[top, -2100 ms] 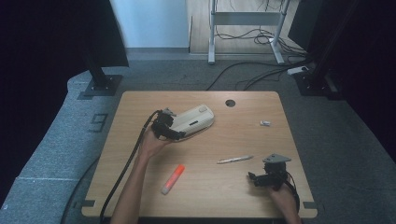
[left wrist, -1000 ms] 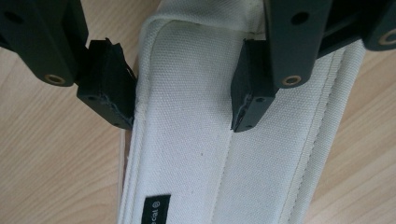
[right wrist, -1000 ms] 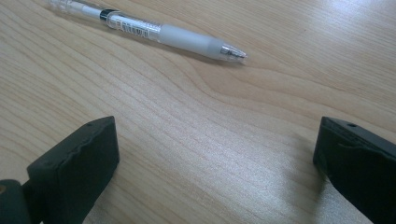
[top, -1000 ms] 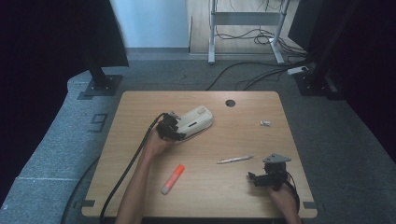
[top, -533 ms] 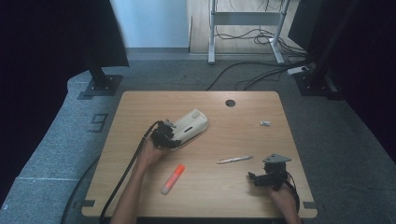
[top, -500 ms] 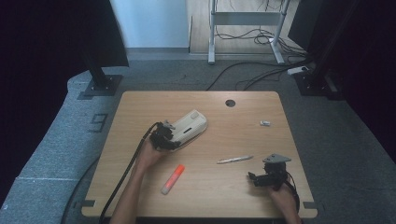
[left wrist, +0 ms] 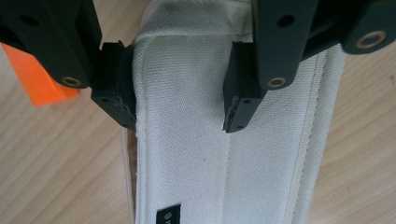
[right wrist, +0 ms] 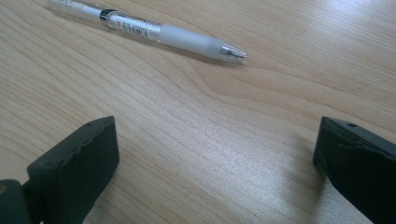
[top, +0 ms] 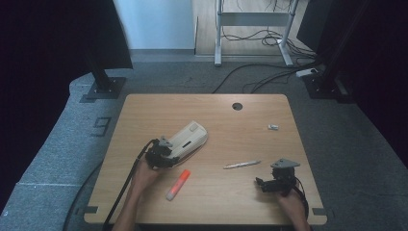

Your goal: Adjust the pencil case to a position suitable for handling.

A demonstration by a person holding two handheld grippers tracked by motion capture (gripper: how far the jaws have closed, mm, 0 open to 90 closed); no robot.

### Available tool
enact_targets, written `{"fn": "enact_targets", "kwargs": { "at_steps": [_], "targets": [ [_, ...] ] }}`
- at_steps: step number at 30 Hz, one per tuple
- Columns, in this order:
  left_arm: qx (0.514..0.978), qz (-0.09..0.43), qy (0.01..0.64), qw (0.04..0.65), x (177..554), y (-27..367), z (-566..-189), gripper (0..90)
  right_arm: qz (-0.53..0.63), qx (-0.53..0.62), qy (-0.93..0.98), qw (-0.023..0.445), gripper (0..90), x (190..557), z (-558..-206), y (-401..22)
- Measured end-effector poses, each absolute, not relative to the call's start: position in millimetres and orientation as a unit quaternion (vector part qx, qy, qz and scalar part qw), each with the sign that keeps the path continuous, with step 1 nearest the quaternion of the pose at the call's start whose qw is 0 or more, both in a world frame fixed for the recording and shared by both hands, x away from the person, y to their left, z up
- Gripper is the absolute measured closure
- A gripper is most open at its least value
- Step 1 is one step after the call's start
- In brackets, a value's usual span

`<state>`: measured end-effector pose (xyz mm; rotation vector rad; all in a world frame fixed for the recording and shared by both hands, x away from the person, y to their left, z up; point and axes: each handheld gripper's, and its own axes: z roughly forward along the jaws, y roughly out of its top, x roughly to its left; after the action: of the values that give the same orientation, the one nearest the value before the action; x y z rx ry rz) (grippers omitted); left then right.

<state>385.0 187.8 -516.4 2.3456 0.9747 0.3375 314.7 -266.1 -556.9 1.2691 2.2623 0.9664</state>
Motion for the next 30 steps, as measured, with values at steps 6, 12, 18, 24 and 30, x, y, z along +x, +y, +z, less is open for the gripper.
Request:
{"fn": "enact_targets", "kwargs": {
  "at_steps": [6,12,18,24,30],
  "targets": [
    [0.869,0.118,0.378,0.296,379.1,192.7,-516.1,55.9,0.343,0.451,0.802,0.186,0.0,314.8,-556.9,-265.9],
    [0.861,0.113,0.387,0.311,380.0,198.2,-512.0,64.8,0.343,0.453,0.801,0.186,0.0,315.1,-556.9,-265.5],
    [0.854,0.113,0.392,0.323,380.3,201.4,-509.0,71.7,0.343,0.454,0.801,0.186,0.0,315.1,-556.9,-265.5],
    [0.846,0.11,0.401,0.333,380.6,203.6,-506.4,73.6,0.343,0.454,0.801,0.186,0.0,315.1,-556.9,-265.4],
    [0.839,0.104,0.404,0.349,378.8,208.2,-500.4,75.1,0.343,0.454,0.801,0.186,0.0,315.1,-556.9,-265.5]
  ]
}}
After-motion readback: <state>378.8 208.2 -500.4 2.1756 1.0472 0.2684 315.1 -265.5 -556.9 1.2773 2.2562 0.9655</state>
